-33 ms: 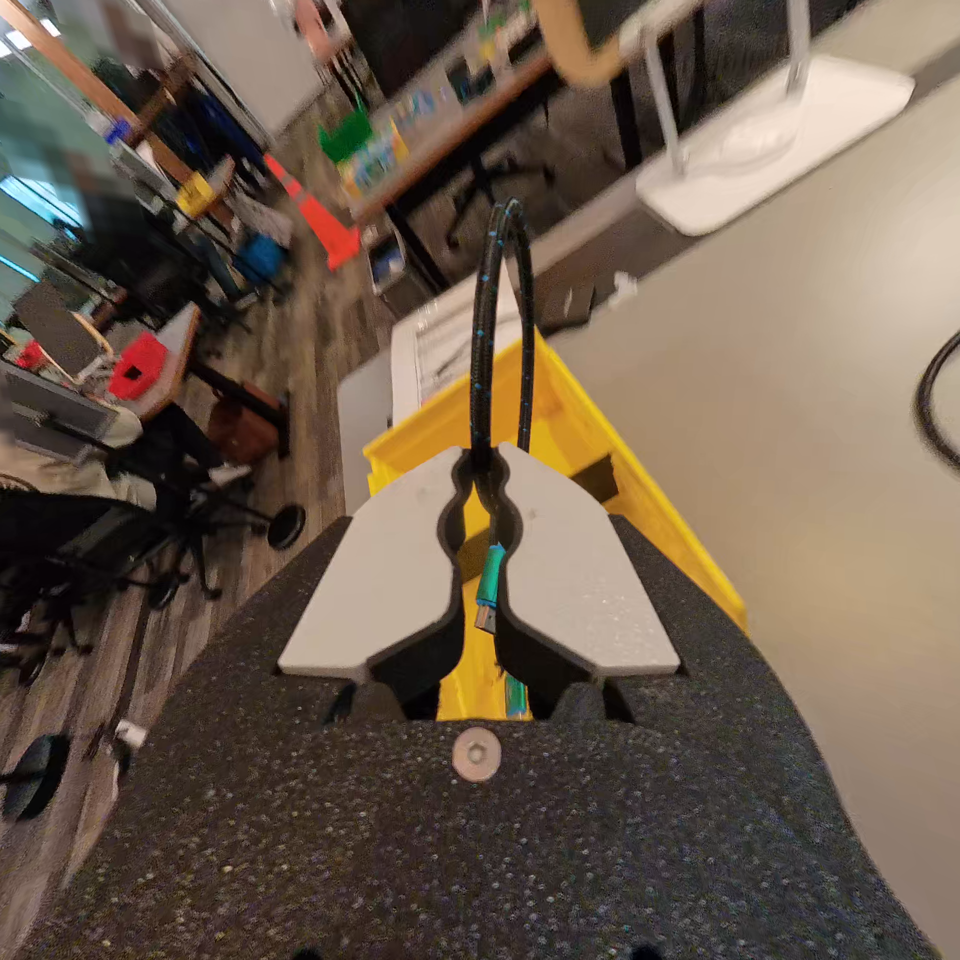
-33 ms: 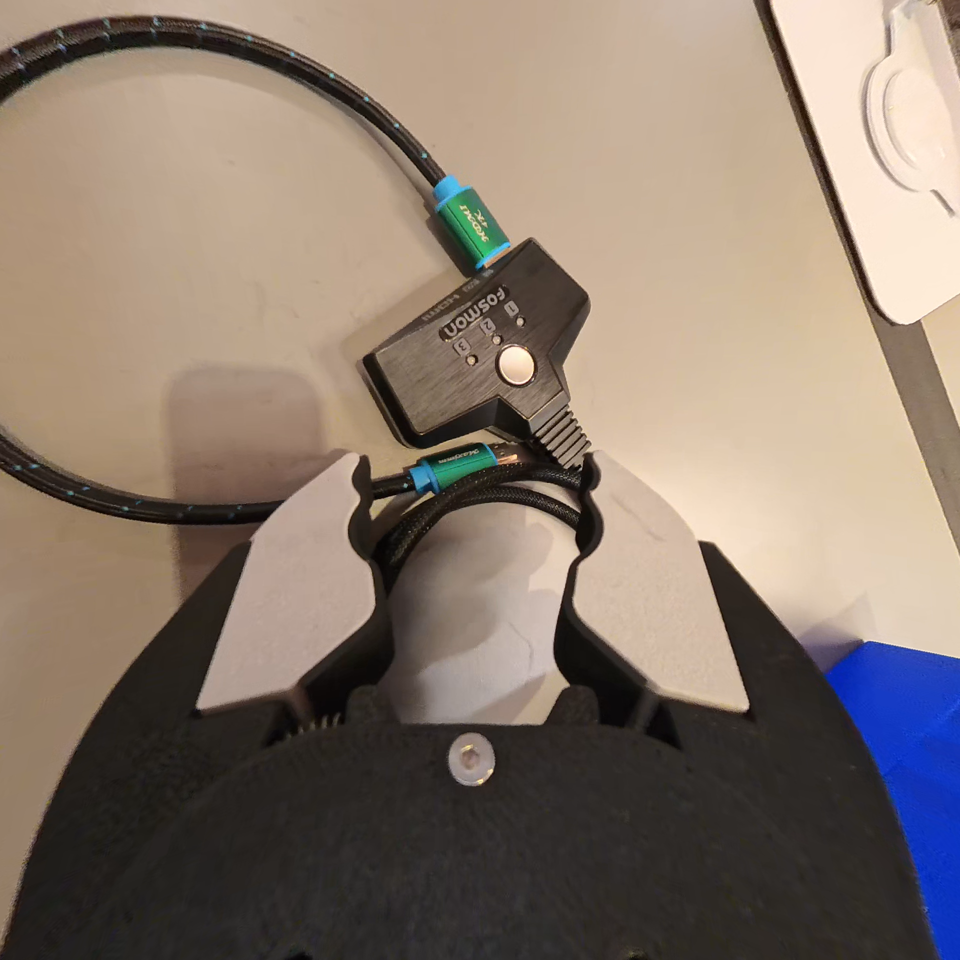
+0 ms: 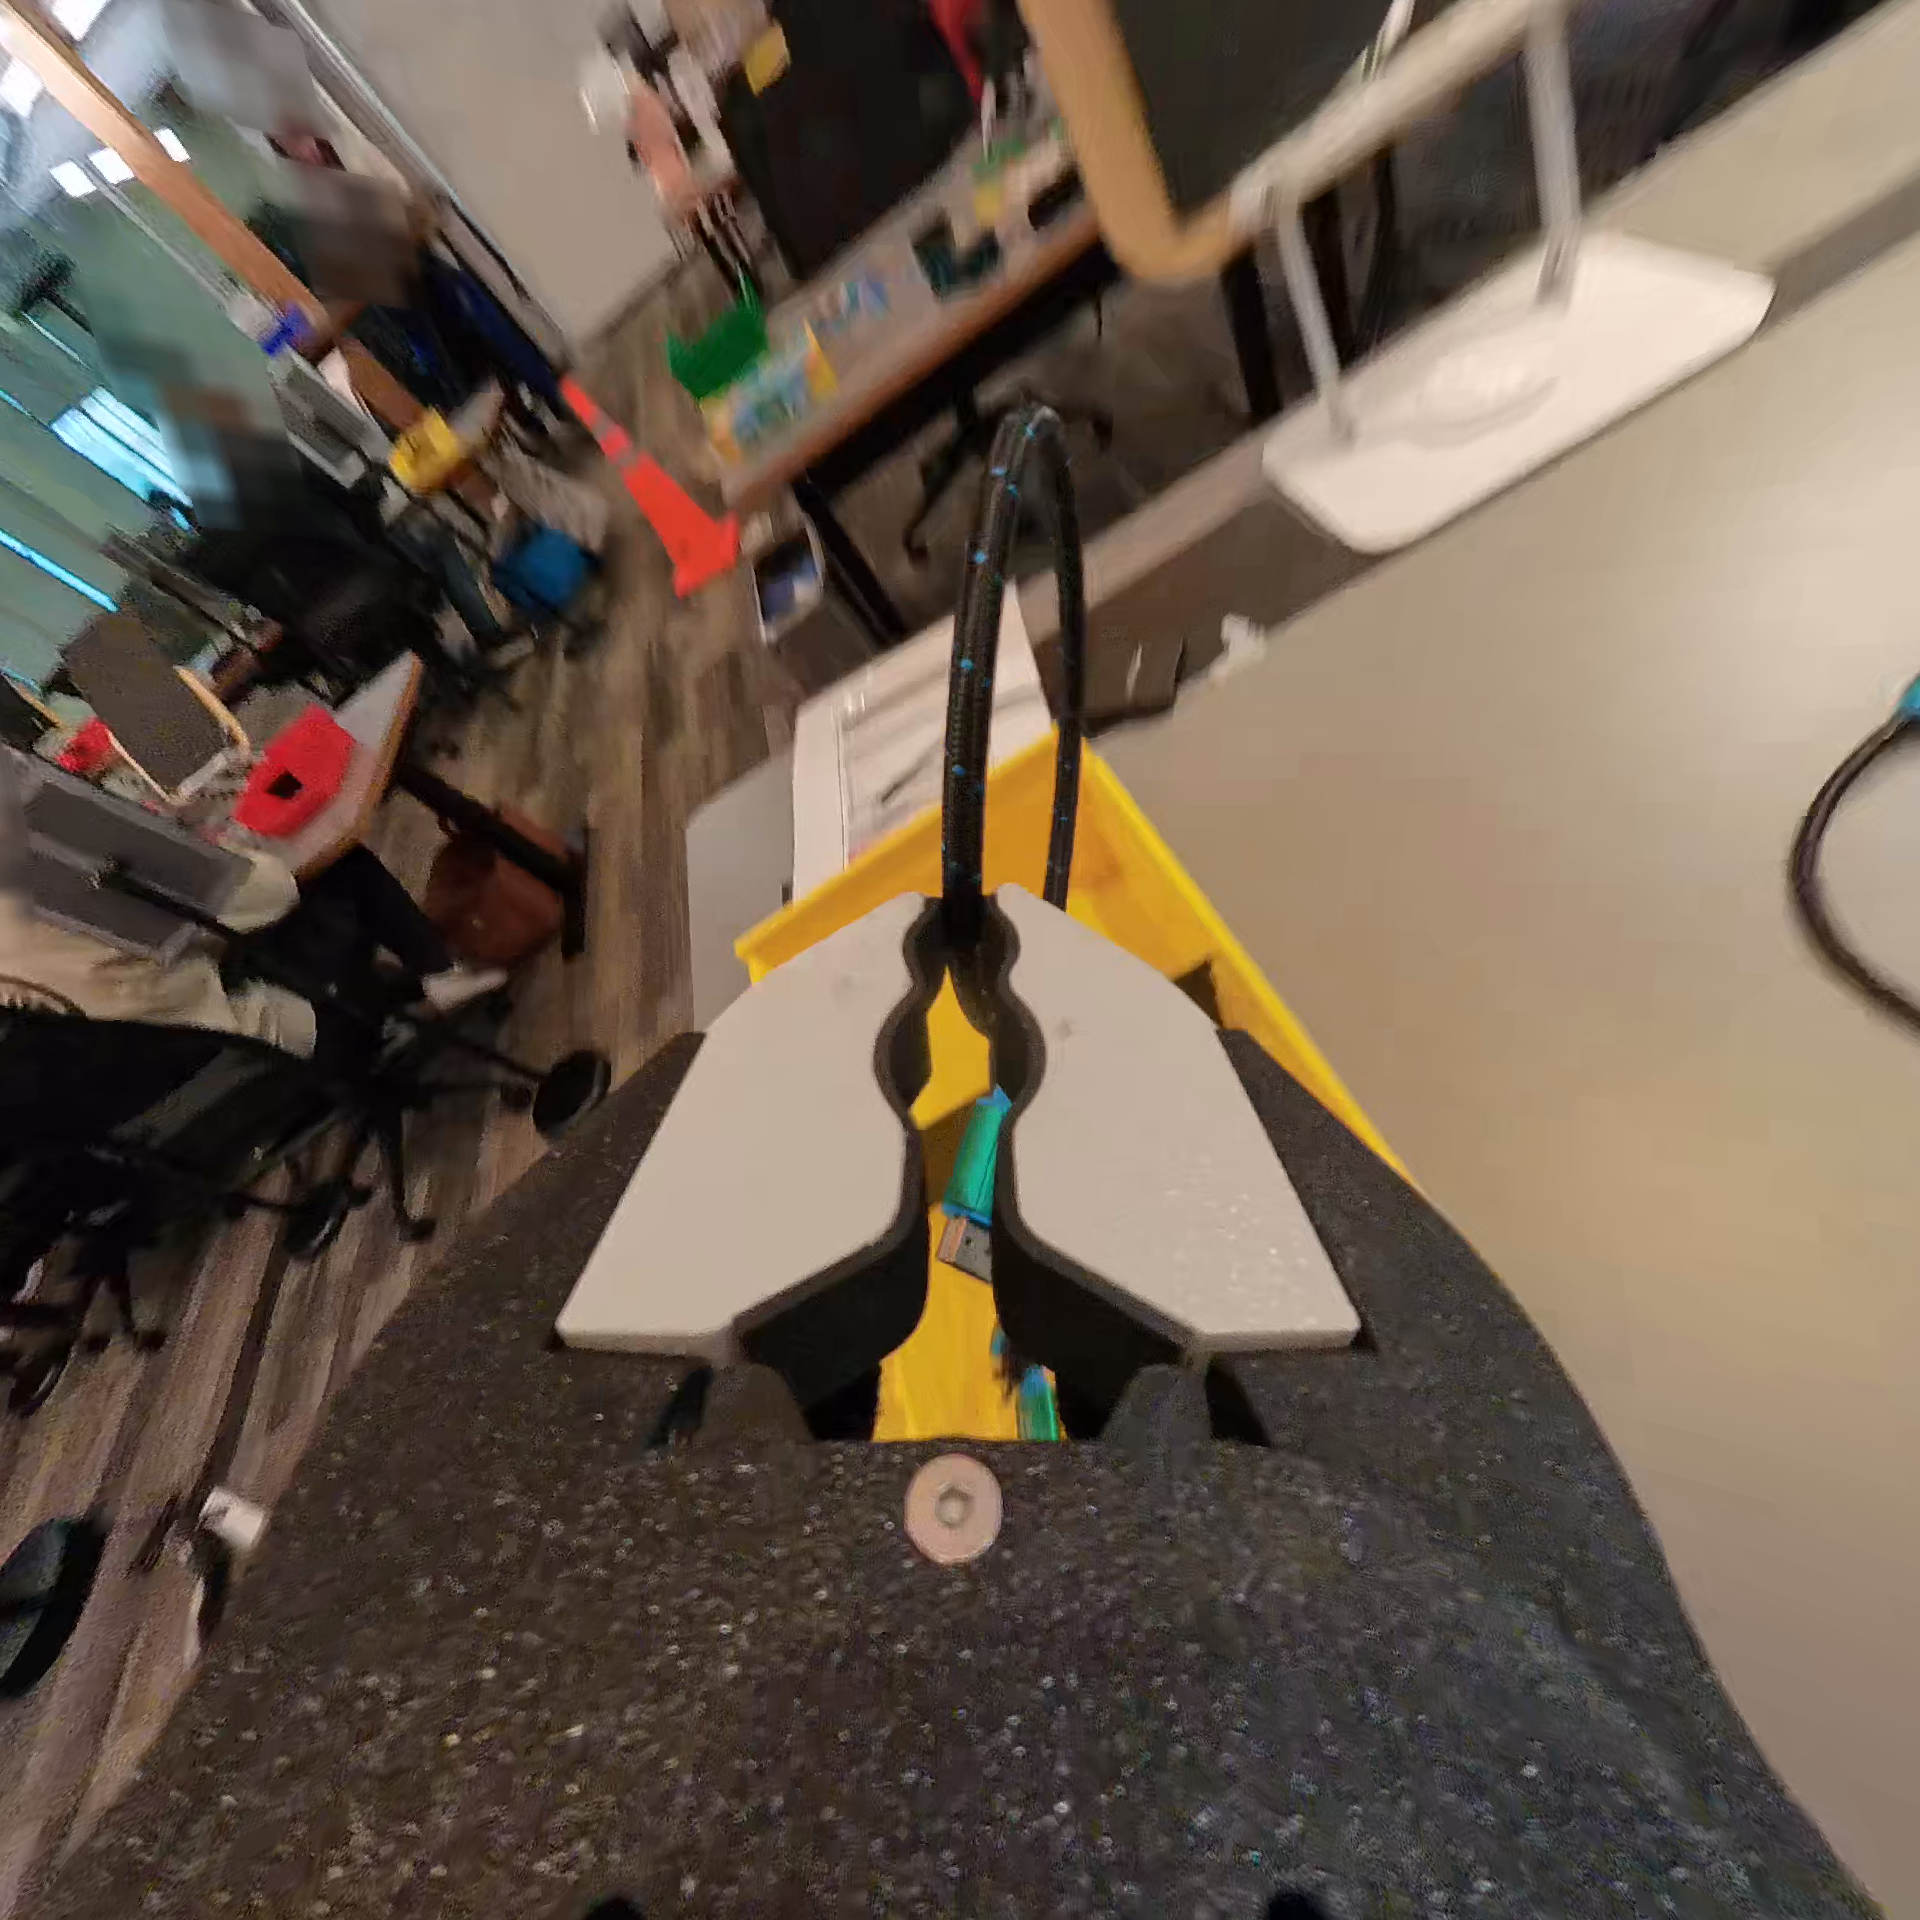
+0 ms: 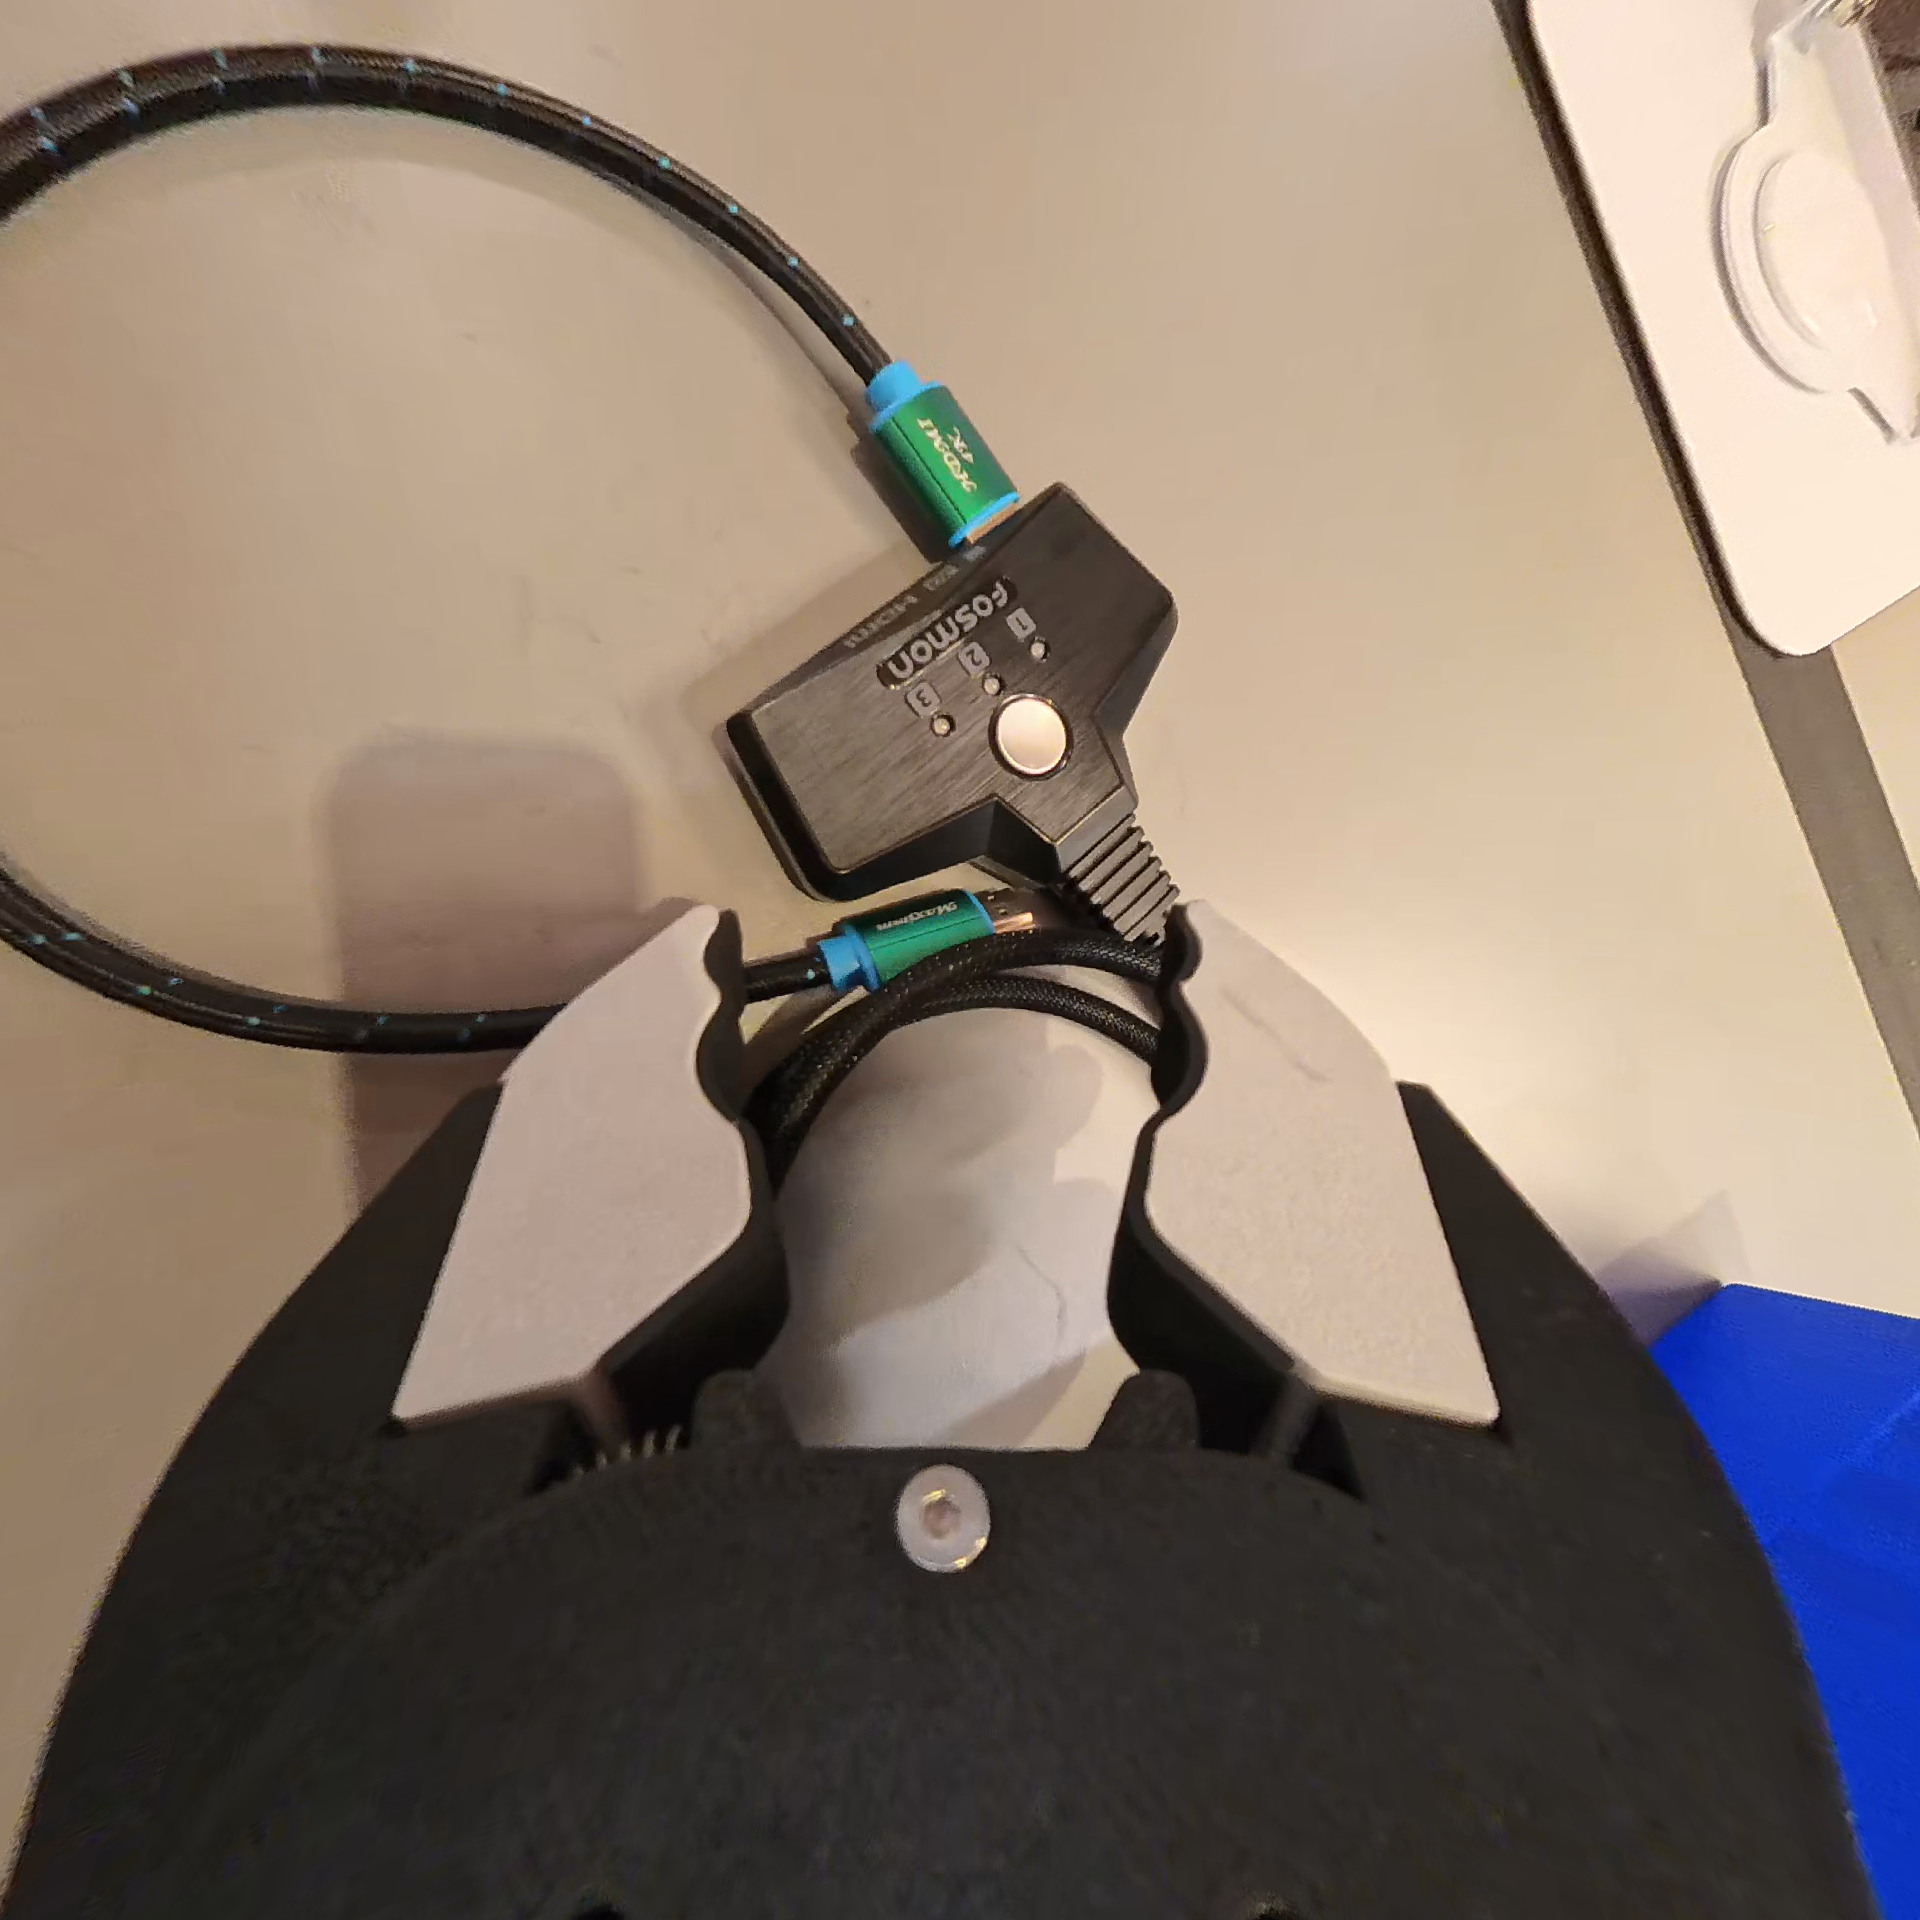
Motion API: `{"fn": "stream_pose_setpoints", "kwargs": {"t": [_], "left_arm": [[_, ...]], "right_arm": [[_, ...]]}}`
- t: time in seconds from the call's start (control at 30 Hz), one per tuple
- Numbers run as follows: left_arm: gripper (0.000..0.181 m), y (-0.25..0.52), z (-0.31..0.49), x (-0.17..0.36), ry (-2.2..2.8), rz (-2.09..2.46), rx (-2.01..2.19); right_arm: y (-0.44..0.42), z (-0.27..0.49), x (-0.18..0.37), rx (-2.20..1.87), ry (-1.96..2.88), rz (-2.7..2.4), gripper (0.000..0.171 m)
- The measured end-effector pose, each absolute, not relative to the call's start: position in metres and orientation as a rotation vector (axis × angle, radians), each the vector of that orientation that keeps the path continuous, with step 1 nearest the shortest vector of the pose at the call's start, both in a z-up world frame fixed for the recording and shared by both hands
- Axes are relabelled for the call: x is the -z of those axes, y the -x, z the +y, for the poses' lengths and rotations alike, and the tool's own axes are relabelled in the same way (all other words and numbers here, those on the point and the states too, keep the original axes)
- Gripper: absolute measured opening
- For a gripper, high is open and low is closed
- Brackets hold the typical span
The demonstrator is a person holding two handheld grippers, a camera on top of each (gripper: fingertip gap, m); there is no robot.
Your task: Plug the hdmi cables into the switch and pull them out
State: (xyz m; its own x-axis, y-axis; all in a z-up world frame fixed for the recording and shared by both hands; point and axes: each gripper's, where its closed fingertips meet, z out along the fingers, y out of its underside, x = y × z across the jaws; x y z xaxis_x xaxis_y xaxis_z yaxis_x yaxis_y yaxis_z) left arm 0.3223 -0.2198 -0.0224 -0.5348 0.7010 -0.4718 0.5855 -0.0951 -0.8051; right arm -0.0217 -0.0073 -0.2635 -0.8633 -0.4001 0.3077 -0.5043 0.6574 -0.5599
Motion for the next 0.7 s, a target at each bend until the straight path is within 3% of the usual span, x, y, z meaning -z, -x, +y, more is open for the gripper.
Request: {"fn": "stream_pose_setpoints", "kwargs": {"t": [0.27, 0.7], "left_arm": [[0.006, -0.258, -0.155, -0.021, 1.196, -1.654, -1.671], [0.007, -0.117, -0.098, 0.066, 0.743, -1.457, -1.081]], "right_arm": [[0.016, -0.015, 0.242, -1.164, -0.753, -2.638, 0.076], [-0.035, -0.024, 0.2, -1.648, -1.024, -2.302, 0.075]]}}
